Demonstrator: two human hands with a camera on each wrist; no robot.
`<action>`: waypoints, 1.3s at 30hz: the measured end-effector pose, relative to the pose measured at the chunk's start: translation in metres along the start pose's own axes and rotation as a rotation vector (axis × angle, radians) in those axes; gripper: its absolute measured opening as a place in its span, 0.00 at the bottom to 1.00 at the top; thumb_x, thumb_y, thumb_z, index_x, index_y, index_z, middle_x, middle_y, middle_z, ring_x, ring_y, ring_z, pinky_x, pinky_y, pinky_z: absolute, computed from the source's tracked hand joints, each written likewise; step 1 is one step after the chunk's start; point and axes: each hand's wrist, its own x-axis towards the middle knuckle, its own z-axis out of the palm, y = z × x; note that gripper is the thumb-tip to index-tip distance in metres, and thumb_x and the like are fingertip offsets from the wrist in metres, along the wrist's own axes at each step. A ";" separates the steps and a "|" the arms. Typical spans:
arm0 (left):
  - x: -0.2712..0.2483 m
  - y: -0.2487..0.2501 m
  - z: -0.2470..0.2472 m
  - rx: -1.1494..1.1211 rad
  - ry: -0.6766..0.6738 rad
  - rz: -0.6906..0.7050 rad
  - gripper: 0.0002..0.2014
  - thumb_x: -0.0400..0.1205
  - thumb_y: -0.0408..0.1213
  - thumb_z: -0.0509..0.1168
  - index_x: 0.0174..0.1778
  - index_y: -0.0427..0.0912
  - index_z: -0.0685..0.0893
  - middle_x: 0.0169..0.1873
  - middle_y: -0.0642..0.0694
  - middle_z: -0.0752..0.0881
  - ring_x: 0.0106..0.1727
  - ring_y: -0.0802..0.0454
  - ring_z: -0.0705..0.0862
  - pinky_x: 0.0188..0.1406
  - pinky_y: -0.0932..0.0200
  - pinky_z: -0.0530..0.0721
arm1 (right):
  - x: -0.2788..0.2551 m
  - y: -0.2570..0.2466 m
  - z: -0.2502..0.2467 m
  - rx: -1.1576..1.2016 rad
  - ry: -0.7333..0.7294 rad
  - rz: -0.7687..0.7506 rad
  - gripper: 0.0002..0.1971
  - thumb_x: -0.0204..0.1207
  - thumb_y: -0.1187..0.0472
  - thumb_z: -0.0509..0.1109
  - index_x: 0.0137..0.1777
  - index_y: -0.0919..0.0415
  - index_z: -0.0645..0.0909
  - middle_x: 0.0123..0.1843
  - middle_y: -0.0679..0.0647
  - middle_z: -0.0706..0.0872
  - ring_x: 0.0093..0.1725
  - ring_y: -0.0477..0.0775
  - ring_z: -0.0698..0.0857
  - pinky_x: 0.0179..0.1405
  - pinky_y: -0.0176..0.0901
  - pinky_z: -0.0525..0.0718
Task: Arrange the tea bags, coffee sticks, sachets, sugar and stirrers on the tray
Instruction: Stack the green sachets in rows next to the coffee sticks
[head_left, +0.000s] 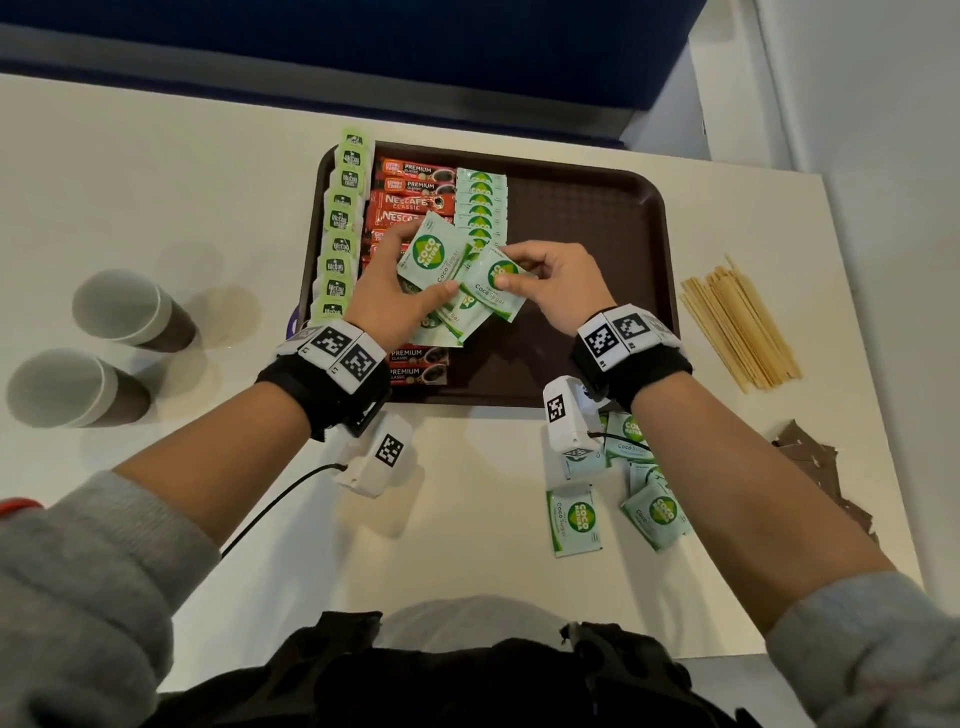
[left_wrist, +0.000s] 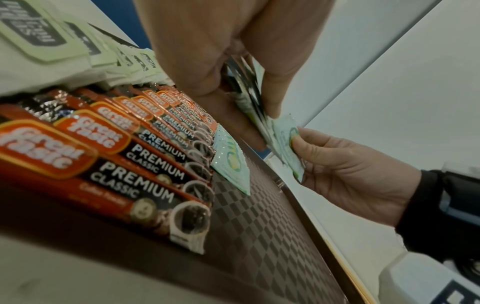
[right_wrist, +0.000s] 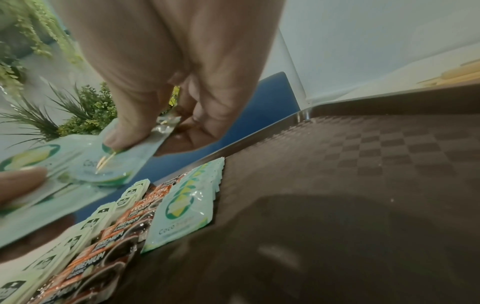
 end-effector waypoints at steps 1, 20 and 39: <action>0.000 0.000 0.001 0.011 0.001 -0.004 0.30 0.76 0.29 0.73 0.72 0.40 0.68 0.54 0.54 0.82 0.50 0.66 0.83 0.48 0.71 0.85 | -0.001 -0.002 0.000 0.002 -0.014 -0.009 0.18 0.70 0.62 0.78 0.60 0.59 0.86 0.51 0.51 0.87 0.47 0.47 0.83 0.56 0.45 0.82; -0.001 -0.007 -0.008 0.061 0.154 -0.107 0.32 0.74 0.31 0.75 0.71 0.41 0.67 0.58 0.50 0.81 0.57 0.55 0.82 0.59 0.56 0.83 | 0.008 0.010 -0.005 0.033 0.052 0.101 0.06 0.77 0.68 0.69 0.52 0.61 0.85 0.40 0.56 0.86 0.33 0.44 0.85 0.33 0.30 0.85; -0.003 -0.008 -0.025 0.137 0.194 -0.144 0.32 0.74 0.33 0.75 0.71 0.42 0.67 0.57 0.52 0.79 0.58 0.56 0.81 0.60 0.54 0.82 | 0.016 0.016 0.019 -0.248 0.038 0.163 0.05 0.73 0.65 0.74 0.48 0.58 0.86 0.39 0.55 0.87 0.44 0.56 0.88 0.55 0.49 0.86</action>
